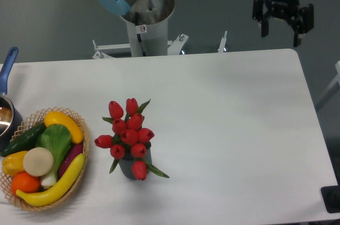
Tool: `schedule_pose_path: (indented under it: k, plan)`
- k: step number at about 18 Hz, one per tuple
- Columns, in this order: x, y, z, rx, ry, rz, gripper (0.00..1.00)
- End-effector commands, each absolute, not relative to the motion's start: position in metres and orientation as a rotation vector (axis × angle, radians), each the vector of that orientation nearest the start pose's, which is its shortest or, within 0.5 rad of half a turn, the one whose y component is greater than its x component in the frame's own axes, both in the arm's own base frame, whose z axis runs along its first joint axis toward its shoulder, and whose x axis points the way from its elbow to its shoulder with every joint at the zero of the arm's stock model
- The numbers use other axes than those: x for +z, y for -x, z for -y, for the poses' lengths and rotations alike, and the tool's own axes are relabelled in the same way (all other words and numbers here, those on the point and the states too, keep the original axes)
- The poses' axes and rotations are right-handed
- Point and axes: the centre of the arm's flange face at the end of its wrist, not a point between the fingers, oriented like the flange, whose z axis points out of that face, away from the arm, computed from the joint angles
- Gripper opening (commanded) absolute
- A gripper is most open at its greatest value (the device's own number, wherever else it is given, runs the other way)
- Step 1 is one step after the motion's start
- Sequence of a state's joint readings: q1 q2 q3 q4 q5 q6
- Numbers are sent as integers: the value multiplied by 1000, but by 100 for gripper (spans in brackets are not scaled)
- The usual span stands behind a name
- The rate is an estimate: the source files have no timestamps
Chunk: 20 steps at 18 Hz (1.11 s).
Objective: Pick up the flowers from the vase
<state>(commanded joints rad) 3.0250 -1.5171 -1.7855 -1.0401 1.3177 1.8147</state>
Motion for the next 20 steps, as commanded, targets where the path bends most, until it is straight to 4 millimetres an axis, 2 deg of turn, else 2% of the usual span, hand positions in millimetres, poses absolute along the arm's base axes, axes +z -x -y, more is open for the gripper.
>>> schedule_pose_path:
  k: [5, 8, 11, 16, 20]
  plan:
    - [476, 466, -213, 568, 2814, -574, 100]
    - [467, 463, -212, 530, 2811, -468, 100]
    - [459, 460, -211, 513, 2797, -433, 100]
    - [457, 459, -214, 504, 2784, -430, 100]
    - [458, 458, -220, 493, 2759, -329, 100]
